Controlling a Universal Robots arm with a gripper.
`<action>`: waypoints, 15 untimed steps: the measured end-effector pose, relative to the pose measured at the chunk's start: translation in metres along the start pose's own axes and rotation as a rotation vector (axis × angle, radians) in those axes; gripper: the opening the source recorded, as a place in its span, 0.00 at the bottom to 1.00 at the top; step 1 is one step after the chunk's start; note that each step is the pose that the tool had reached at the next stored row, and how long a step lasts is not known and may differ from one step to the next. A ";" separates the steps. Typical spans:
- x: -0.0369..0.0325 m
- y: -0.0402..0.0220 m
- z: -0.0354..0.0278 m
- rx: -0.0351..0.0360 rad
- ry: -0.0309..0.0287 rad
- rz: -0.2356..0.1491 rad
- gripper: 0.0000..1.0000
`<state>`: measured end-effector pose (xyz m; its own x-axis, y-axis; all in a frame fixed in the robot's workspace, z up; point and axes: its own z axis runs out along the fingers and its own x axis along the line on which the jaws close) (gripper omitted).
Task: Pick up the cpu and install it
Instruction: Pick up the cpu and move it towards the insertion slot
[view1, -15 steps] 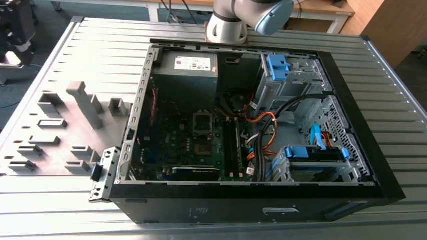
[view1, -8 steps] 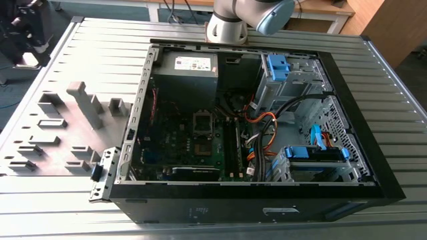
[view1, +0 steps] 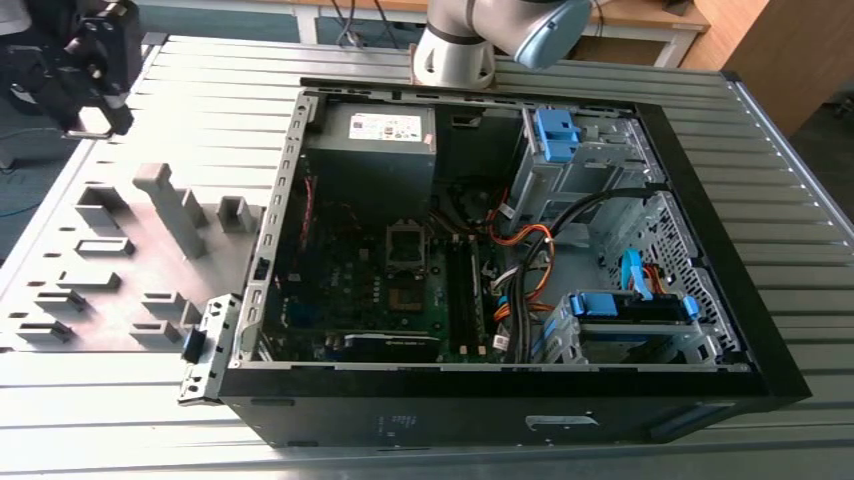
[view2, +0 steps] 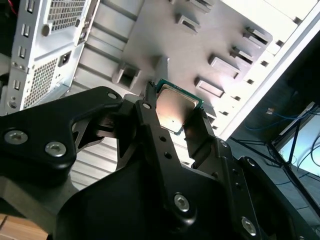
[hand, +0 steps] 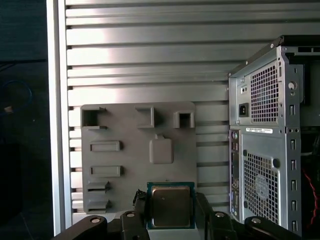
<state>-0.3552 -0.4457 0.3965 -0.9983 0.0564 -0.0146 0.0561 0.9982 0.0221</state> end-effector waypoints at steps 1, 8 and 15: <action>-0.0031 0.0001 0.0000 0.0000 0.0000 0.000 0.47; -0.0254 0.0007 0.0004 0.0000 0.0003 0.000 0.47; -0.0474 0.0015 0.0009 0.0000 0.0005 0.000 0.47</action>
<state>-0.3078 -0.4469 0.3964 -0.9983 0.0564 -0.0141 0.0561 0.9982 0.0221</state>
